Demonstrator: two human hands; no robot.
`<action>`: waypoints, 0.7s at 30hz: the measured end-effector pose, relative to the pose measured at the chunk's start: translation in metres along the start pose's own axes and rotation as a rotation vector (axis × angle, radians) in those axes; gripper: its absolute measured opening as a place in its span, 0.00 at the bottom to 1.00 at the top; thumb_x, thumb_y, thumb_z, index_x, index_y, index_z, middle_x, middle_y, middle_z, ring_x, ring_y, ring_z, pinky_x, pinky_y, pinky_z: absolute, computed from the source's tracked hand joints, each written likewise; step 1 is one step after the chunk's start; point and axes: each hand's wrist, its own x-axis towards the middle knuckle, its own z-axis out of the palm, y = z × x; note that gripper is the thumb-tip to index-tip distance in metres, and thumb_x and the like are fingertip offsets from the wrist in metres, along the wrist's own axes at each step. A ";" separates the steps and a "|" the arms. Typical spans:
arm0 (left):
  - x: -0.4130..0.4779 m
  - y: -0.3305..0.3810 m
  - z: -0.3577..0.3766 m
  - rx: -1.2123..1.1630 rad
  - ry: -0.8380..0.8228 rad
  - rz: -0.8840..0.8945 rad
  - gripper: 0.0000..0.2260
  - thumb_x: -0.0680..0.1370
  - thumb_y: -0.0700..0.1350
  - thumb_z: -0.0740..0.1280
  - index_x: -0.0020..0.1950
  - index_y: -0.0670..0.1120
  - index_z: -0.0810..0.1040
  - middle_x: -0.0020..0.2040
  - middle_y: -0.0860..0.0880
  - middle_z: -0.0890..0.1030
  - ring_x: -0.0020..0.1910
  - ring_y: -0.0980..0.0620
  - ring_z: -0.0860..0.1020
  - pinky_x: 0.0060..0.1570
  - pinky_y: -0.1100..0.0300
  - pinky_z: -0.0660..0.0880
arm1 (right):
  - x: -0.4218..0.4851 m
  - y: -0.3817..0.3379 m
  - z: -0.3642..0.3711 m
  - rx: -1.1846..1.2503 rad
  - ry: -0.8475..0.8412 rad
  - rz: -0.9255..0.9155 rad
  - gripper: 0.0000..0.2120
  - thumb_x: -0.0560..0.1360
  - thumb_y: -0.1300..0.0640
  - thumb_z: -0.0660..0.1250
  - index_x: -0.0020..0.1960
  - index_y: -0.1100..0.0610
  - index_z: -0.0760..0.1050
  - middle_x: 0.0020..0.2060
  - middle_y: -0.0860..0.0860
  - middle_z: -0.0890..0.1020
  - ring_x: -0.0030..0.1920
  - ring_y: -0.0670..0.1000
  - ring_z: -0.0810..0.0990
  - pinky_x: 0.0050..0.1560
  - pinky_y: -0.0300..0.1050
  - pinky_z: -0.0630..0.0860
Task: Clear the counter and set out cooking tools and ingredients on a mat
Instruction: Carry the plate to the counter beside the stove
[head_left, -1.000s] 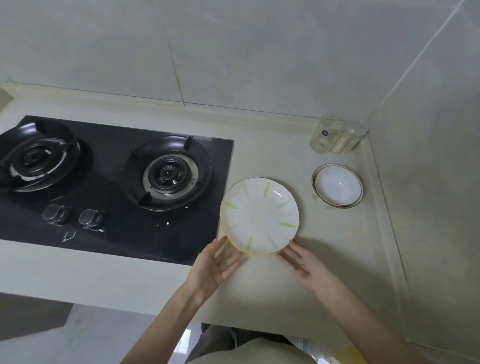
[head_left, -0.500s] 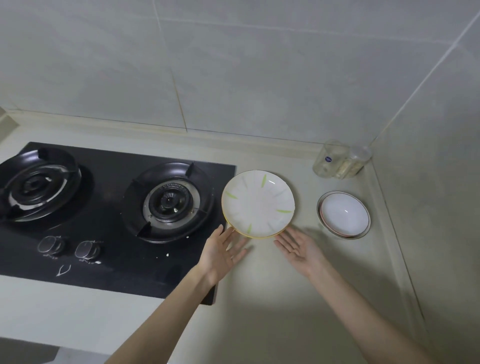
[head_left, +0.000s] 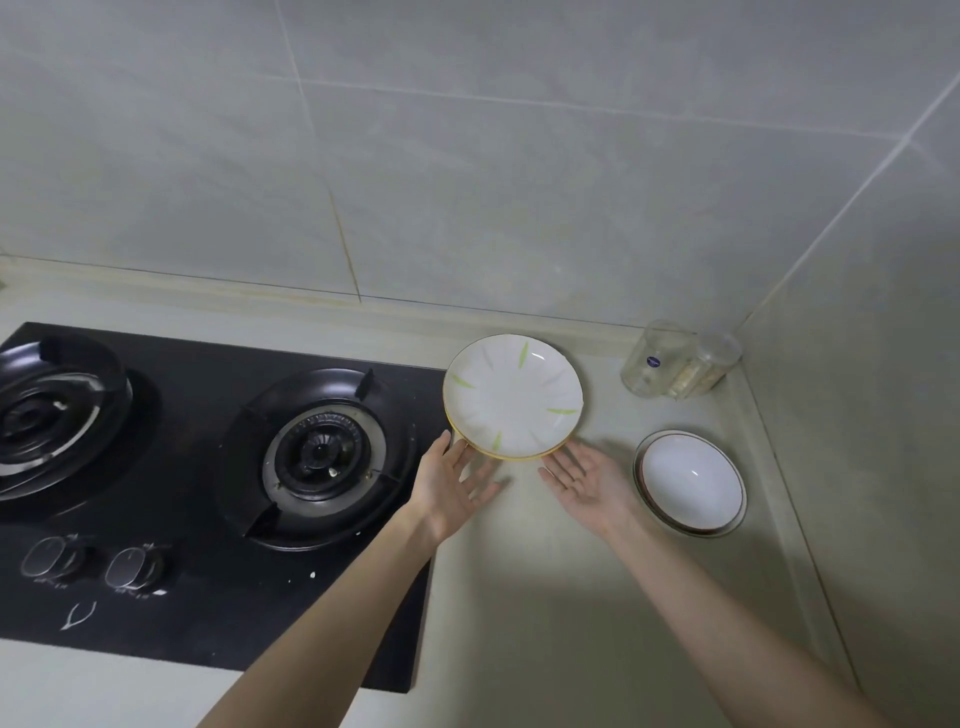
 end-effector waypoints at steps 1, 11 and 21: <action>0.002 0.002 0.002 0.001 0.000 0.002 0.21 0.81 0.56 0.55 0.71 0.48 0.69 0.67 0.54 0.73 0.60 0.48 0.78 0.50 0.49 0.77 | 0.003 -0.002 0.001 -0.004 0.000 -0.003 0.20 0.81 0.59 0.56 0.72 0.60 0.65 0.69 0.58 0.70 0.71 0.56 0.68 0.71 0.52 0.64; 0.007 0.009 0.010 -0.016 0.002 0.015 0.20 0.81 0.54 0.56 0.71 0.49 0.69 0.67 0.53 0.73 0.59 0.48 0.78 0.51 0.48 0.76 | 0.009 -0.011 0.005 -0.085 -0.046 0.037 0.15 0.81 0.58 0.58 0.67 0.57 0.69 0.69 0.57 0.70 0.69 0.58 0.69 0.67 0.53 0.67; -0.054 0.020 0.005 0.352 0.017 0.180 0.11 0.80 0.48 0.60 0.62 0.52 0.76 0.60 0.53 0.80 0.60 0.50 0.78 0.62 0.53 0.73 | -0.037 -0.020 0.011 -0.544 -0.272 0.014 0.13 0.80 0.57 0.60 0.63 0.54 0.74 0.60 0.52 0.79 0.58 0.56 0.78 0.64 0.51 0.71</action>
